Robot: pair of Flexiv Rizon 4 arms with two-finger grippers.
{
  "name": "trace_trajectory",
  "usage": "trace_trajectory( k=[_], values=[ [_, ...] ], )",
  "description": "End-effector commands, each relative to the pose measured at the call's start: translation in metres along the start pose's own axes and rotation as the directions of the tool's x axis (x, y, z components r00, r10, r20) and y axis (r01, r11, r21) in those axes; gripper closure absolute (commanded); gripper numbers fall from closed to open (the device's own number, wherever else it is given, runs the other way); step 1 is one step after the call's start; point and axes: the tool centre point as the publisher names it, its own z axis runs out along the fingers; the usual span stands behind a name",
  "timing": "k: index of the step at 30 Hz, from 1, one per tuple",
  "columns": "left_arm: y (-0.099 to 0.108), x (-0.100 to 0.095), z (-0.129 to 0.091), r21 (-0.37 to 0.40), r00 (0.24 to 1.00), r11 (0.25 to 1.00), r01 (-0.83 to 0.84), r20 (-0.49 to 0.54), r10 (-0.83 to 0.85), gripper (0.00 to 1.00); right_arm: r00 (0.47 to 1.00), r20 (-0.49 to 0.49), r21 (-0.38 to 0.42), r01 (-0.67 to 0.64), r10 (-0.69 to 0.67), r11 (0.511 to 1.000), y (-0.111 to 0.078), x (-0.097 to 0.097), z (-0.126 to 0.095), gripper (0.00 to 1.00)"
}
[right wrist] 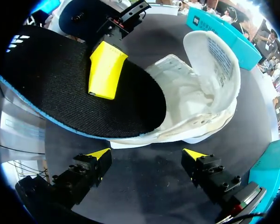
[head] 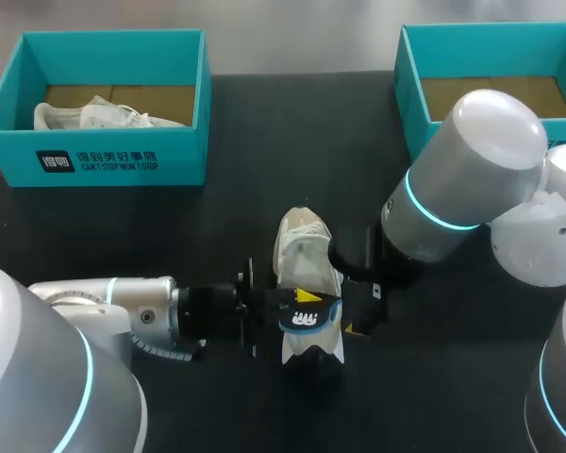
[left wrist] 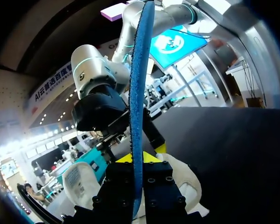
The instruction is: Take the shoe out of the shoebox, open the shoe tongue, remove and reinsert the insole, then place the shoe into the shoebox
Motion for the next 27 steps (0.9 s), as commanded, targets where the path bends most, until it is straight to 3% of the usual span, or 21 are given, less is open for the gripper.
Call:
trace_trajectory(
  k=[1,27],
  values=[
    [0.006,-0.002,0.005,-0.004,1.0,1.0,0.0,-0.001,0.0,1.0,1.0,0.001,0.001,0.0,0.0,1.0,0.0,0.001,0.001,0.0],
    [0.037,0.001,0.013,-0.092,0.991,0.987,-0.129,-0.056,0.124,1.0,1.0,0.001,0.001,0.0,0.0,1.0,0.0,0.001,0.001,0.0]
  ],
)
